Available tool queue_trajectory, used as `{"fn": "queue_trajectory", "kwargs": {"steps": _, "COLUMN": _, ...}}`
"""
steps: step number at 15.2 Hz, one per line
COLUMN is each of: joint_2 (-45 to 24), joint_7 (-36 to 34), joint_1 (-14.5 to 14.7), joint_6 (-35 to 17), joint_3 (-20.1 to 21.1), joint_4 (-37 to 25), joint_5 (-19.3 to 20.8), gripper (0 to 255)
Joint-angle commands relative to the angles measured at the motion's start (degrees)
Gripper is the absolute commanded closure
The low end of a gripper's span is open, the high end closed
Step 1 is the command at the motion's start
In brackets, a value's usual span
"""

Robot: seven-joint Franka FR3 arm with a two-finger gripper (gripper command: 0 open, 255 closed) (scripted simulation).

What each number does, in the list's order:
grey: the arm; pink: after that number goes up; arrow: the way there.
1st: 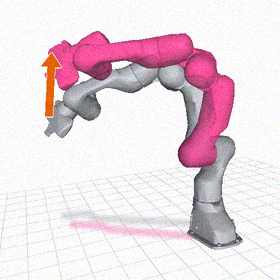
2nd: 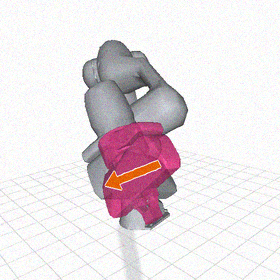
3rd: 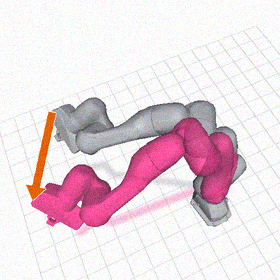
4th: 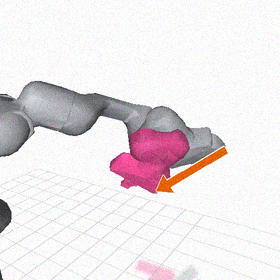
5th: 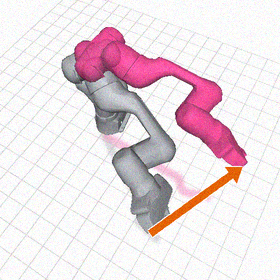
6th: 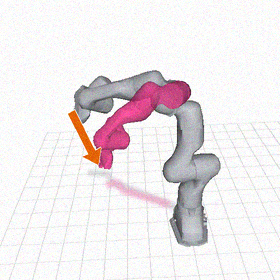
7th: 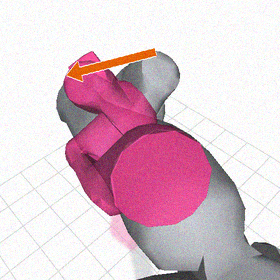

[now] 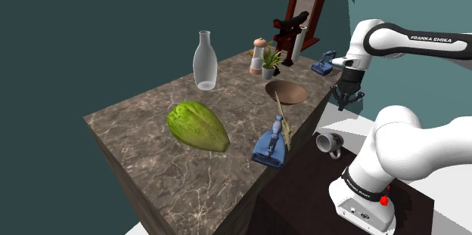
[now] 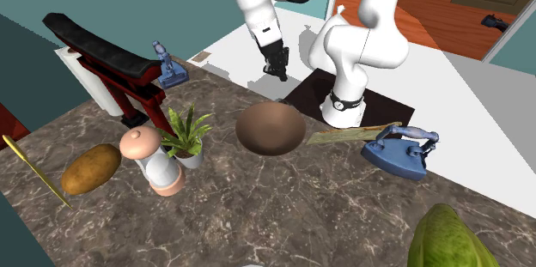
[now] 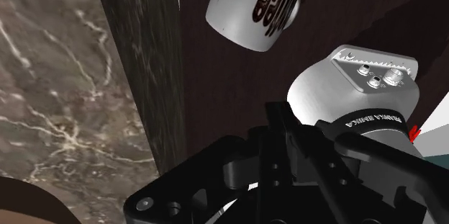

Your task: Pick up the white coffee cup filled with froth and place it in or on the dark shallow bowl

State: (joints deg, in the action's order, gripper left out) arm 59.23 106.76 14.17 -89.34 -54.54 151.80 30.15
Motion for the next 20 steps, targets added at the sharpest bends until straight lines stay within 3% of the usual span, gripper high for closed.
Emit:
{"fn": "queue_trajectory", "kwargs": {"steps": 1, "joint_2": 0.0, "joint_7": 0.0, "joint_1": 0.0, "joint_6": 0.0, "joint_3": 0.0, "joint_4": 0.0, "joint_5": 0.0, "gripper": 0}}
{"fn": "queue_trajectory", "kwargs": {"steps": 4, "joint_2": -8.6, "joint_7": -3.3, "joint_1": 3.9, "joint_6": -3.9, "joint_3": -9.3, "joint_4": -3.2, "joint_5": -0.7, "gripper": 0}}
{"fn": "queue_trajectory", "kwargs": {"steps": 7, "joint_2": -16.2, "joint_7": -5.8, "joint_1": 9.7, "joint_6": -7.4, "joint_3": -20.1, "joint_4": -6.6, "joint_5": -2.6, "gripper": 0}}
{"fn": "queue_trajectory", "kwargs": {"steps": 11, "joint_2": -22.5, "joint_7": -9.4, "joint_1": 21.4, "joint_6": -10.5, "joint_3": -38.2, "joint_4": -11.3, "joint_5": -5.4, "gripper": 0}}
{"fn": "queue_trajectory", "kwargs": {"steps": 14, "joint_2": -21.8, "joint_7": -14.0, "joint_1": 30.4, "joint_6": -11.2, "joint_3": -51.9, "joint_4": -14.9, "joint_5": -5.7, "gripper": 0}}
{"fn": "queue_trajectory", "kwargs": {"steps": 16, "joint_2": -22.2, "joint_7": -14.8, "joint_1": 33.1, "joint_6": -12.4, "joint_3": -56.4, "joint_4": -15.1, "joint_5": -6.3, "gripper": 0}}
{"fn": "queue_trajectory", "kwargs": {"steps": 18, "joint_2": -29.3, "joint_7": -9.3, "joint_1": 38.7, "joint_6": -16.4, "joint_3": -62.2, "joint_4": -13.2, "joint_5": -12.0, "gripper": 0}}
{"fn": "queue_trajectory", "kwargs": {"steps": 19, "joint_2": -26.6, "joint_7": 18.9, "joint_1": 35.4, "joint_6": -18.0, "joint_3": -58.3, "joint_4": -15.6, "joint_5": -11.8, "gripper": 0}}
{"fn": "queue_trajectory", "kwargs": {"steps": 20, "joint_2": -27.4, "joint_7": 19.6, "joint_1": 36.0, "joint_6": -18.3, "joint_3": -58.9, "joint_4": -15.5, "joint_5": -12.6, "gripper": 0}}
